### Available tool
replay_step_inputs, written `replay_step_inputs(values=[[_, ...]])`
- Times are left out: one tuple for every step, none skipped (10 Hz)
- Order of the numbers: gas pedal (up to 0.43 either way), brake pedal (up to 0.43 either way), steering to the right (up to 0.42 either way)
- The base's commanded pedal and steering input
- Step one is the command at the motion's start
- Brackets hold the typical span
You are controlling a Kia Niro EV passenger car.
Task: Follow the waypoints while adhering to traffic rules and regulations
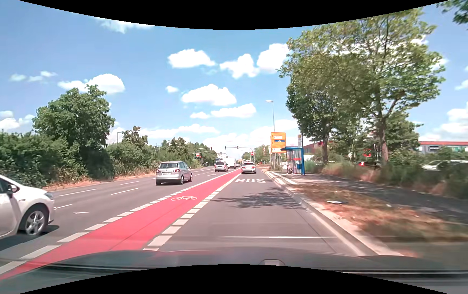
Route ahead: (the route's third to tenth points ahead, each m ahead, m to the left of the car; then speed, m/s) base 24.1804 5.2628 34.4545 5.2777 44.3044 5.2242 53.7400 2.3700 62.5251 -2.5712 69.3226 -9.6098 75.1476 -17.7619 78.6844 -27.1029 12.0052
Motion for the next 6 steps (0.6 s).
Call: replay_step_inputs(values=[[0.000,0.000,-0.004],[0.000,0.000,-0.004],[0.000,0.000,-0.004],[0.000,0.000,-0.004],[0.000,0.000,-0.004],[0.000,0.000,-0.004]])
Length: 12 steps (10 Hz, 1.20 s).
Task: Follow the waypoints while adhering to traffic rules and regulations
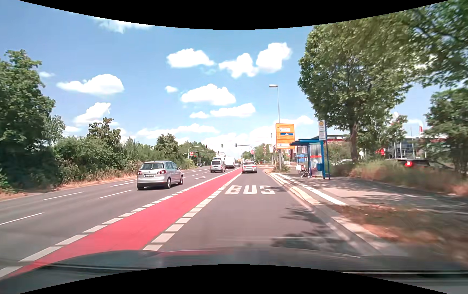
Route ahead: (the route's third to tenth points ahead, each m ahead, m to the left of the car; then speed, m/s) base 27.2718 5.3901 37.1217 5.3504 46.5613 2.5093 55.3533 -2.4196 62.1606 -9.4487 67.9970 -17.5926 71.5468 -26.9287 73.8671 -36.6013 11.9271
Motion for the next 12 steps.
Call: replay_step_inputs(values=[[0.000,0.000,-0.004],[0.000,0.000,-0.004],[0.000,0.006,-0.004],[0.000,0.018,-0.004],[0.000,0.030,-0.004],[0.000,0.049,-0.004],[0.000,0.067,-0.004],[0.000,0.079,-0.004],[0.000,0.085,-0.004],[0.000,0.091,-0.004],[0.000,0.104,-0.004],[0.000,0.116,-0.004]])
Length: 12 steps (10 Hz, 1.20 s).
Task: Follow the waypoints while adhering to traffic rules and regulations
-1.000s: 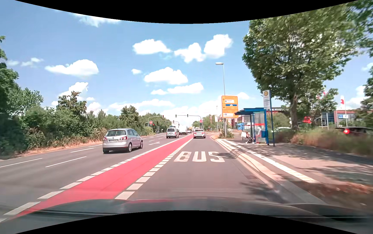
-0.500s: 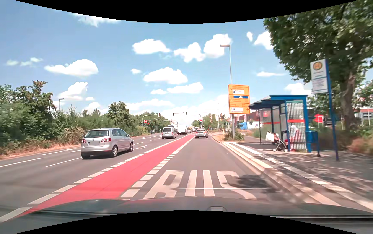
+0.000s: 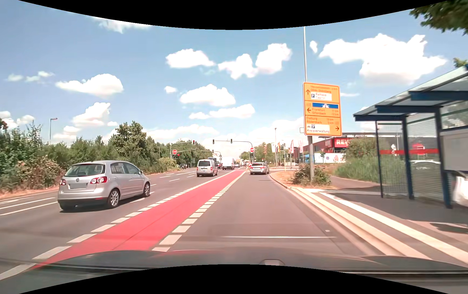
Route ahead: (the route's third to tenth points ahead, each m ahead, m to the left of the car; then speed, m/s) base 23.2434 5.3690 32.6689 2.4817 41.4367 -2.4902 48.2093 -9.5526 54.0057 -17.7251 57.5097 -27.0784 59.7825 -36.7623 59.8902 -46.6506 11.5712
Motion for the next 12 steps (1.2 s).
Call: replay_step_inputs(values=[[0.000,0.116,-0.004],[0.000,0.122,-0.004],[0.000,0.128,-0.004],[0.000,0.140,-0.004],[0.000,0.146,-0.004],[0.000,0.152,-0.003],[0.000,0.165,-0.003],[0.000,0.171,-0.002],[0.000,0.177,-0.001],[0.000,0.183,-0.001],[0.000,0.183,-0.002],[0.000,0.183,-0.001]])
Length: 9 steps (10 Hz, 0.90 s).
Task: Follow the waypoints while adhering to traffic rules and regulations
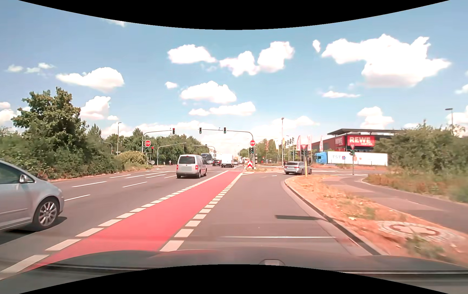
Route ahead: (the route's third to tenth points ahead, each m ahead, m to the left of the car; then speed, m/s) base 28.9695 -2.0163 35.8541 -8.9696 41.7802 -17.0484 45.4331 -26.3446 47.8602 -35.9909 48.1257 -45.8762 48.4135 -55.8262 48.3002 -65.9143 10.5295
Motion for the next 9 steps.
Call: replay_step_inputs(values=[[0.000,0.189,-0.001],[0.000,0.189,-0.001],[0.000,0.195,0.000],[0.000,0.195,0.001],[0.000,0.201,0.002],[0.000,0.226,0.006],[0.000,0.226,0.010],[0.000,0.226,0.015],[0.000,0.226,0.023]])
